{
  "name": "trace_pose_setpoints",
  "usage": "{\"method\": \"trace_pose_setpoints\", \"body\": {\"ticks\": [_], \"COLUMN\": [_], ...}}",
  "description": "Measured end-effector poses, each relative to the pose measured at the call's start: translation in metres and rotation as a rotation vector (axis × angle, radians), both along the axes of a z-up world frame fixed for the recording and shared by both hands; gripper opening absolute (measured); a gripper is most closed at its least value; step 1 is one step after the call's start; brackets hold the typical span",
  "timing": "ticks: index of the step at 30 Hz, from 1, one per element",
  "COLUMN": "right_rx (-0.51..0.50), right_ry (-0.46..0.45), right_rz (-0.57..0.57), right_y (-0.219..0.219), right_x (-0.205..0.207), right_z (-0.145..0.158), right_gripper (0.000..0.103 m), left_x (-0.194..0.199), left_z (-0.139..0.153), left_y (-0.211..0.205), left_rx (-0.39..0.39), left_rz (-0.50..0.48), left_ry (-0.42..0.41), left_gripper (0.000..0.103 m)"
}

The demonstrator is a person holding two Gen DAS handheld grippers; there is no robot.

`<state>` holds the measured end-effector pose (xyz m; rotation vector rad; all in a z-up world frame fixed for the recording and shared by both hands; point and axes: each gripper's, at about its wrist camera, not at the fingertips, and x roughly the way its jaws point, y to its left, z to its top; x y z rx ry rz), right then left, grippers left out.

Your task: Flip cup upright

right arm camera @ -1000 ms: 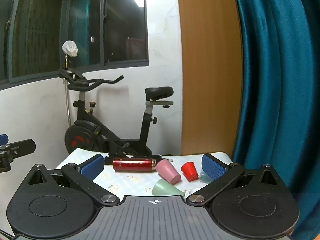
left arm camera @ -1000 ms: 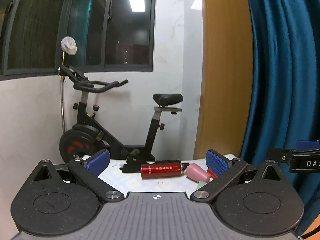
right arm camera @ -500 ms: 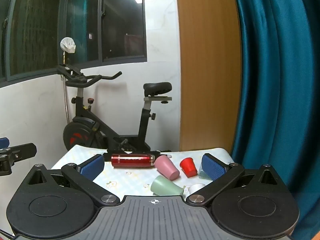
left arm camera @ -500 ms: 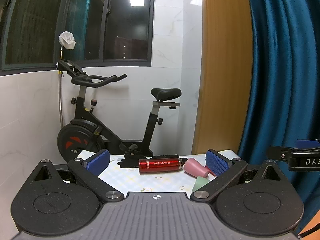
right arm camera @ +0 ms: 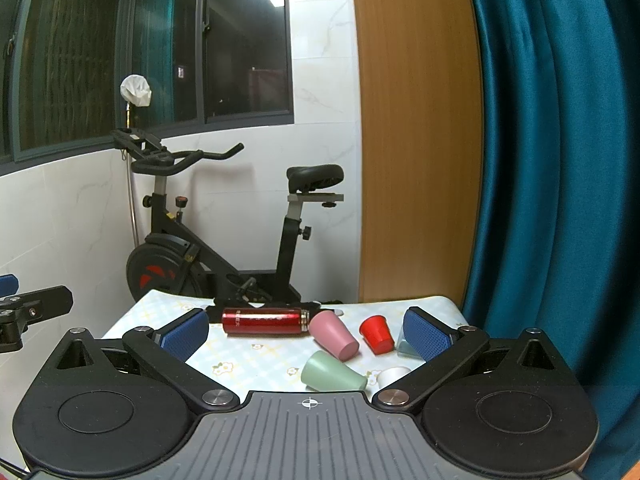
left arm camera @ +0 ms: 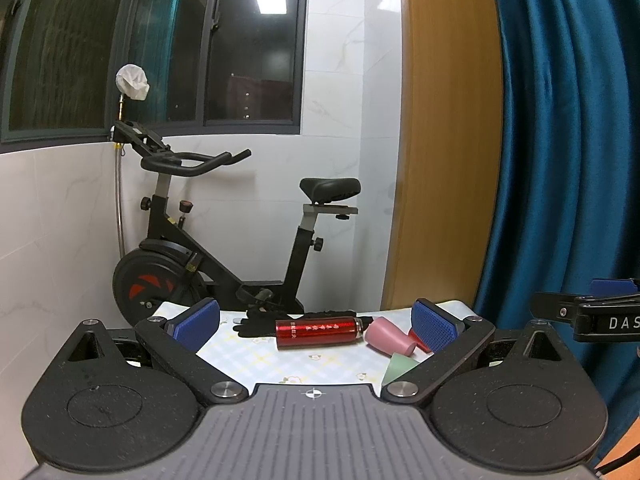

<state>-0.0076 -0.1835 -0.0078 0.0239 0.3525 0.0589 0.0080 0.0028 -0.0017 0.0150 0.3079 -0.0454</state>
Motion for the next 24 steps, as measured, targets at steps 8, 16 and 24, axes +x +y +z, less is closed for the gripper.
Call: {"method": "trace_pose_setpoints", "body": {"ticks": [8, 16, 24], "right_rx": [0.001, 0.000, 0.001], "right_ry": [0.001, 0.004, 0.005], "right_rz": [-0.001, -0.002, -0.002], "right_y": [-0.0006, -0.0010, -0.0016], "right_x": [0.0005, 0.0013, 0.0014], "right_z": [0.0006, -0.0012, -0.0006], "right_gripper": [0.103, 0.103, 0.103], "left_x": [0.0000, 0.0003, -0.0001], "left_z": [-0.0007, -0.0010, -0.0017], "left_y": [0.0003, 0.0002, 0.0004], "left_rx": [0.001, 0.001, 0.001], "left_rz": [-0.002, -0.002, -0.003], "left_ry": [-0.003, -0.004, -0.004], "left_gripper": [0.103, 0.103, 0.103]}}
